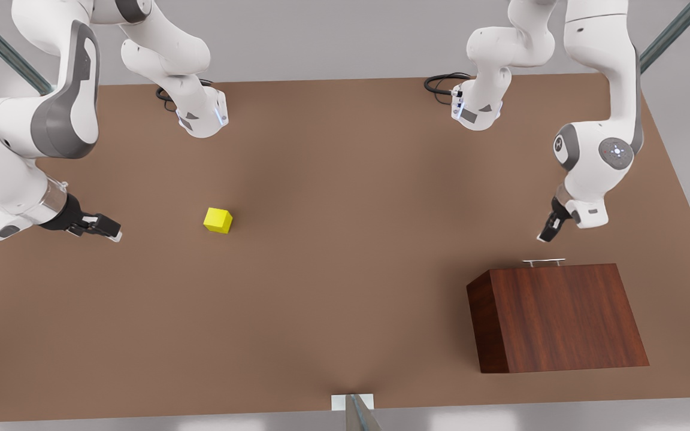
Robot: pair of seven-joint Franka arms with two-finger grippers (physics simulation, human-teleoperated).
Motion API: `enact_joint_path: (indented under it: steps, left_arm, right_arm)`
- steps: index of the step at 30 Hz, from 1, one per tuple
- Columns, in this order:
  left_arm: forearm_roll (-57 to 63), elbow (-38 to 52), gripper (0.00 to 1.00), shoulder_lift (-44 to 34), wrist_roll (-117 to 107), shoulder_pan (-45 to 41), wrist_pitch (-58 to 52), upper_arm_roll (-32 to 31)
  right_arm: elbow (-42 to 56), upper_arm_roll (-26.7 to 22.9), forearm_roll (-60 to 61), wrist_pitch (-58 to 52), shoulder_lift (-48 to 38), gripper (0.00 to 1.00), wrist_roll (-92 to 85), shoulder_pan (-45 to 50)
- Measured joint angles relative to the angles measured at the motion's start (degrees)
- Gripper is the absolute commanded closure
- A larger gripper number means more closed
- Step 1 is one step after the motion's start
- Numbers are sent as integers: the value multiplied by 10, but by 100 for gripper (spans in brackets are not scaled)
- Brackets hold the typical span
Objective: Open the drawer with left arm, place the square in the middle with right arm, and place the square in the drawer with left arm
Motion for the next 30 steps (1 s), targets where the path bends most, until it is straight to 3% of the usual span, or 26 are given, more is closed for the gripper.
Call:
enact_joint_path:
  steps: [20, 25, 30]
  left_arm:
    - [88, -37, 0, 20, -454, 28, 151, 4]
    - [160, -48, 0, 30, -508, 11, 165, 2]
    - [202, -52, 0, 40, -548, 10, 179, 1]
  right_arm:
    - [0, 7, 6, 1, 2, 0, -21, 3]
    - [11, 81, 4, -5, 53, 0, -33, 15]
    - [-91, 89, -6, 7, 63, 0, -23, 107]
